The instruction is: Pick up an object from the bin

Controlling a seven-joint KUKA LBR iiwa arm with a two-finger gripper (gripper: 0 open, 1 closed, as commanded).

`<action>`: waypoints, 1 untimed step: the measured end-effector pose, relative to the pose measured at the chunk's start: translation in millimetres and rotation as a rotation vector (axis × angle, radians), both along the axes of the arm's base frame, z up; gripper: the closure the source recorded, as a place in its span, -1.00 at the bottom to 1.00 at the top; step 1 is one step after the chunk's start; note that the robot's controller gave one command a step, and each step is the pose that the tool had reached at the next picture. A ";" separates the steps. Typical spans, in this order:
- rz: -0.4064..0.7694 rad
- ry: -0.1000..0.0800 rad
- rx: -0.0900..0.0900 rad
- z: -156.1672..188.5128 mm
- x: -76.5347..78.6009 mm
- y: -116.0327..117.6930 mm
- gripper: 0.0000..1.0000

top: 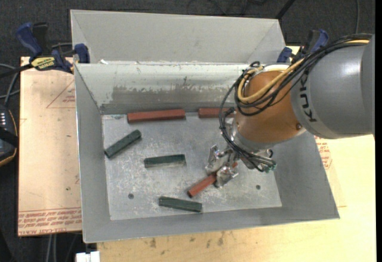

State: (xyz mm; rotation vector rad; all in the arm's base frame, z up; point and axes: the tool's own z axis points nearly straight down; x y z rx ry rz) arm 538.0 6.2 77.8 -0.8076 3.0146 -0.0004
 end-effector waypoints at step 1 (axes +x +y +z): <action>0.000 0.000 0.000 0.0 0.0 0.0 1.00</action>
Offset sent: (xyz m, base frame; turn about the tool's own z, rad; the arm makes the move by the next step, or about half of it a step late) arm -0.0188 -0.0239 0.1472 -0.0320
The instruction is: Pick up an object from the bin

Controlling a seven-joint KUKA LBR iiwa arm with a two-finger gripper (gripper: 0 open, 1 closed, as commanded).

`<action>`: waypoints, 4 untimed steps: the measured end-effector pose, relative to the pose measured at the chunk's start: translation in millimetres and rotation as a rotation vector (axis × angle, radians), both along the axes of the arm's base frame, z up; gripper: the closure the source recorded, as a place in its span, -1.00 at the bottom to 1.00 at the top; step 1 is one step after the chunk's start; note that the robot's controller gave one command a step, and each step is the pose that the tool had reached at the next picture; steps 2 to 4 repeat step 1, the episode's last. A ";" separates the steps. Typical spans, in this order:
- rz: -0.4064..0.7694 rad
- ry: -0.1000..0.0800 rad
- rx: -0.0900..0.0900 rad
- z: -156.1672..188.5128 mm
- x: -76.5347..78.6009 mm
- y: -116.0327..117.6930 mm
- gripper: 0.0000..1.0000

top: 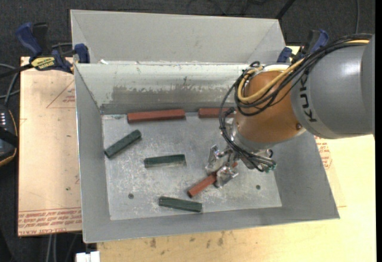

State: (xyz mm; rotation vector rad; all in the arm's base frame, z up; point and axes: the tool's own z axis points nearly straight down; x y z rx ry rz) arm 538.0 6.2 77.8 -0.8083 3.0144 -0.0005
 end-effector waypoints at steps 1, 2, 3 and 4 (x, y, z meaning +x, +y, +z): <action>0.029 0.014 -0.004 148.2 -17.2 -23.7 1.00; 0.029 0.014 -0.004 148.2 -17.2 -23.7 1.00; 0.029 0.014 -0.004 148.2 -17.2 -23.7 1.00; 0.029 0.014 -0.004 148.2 -17.2 -23.7 1.00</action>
Offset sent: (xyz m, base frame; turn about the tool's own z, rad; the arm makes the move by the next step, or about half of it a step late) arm 0.0000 0.0000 0.0000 0.0000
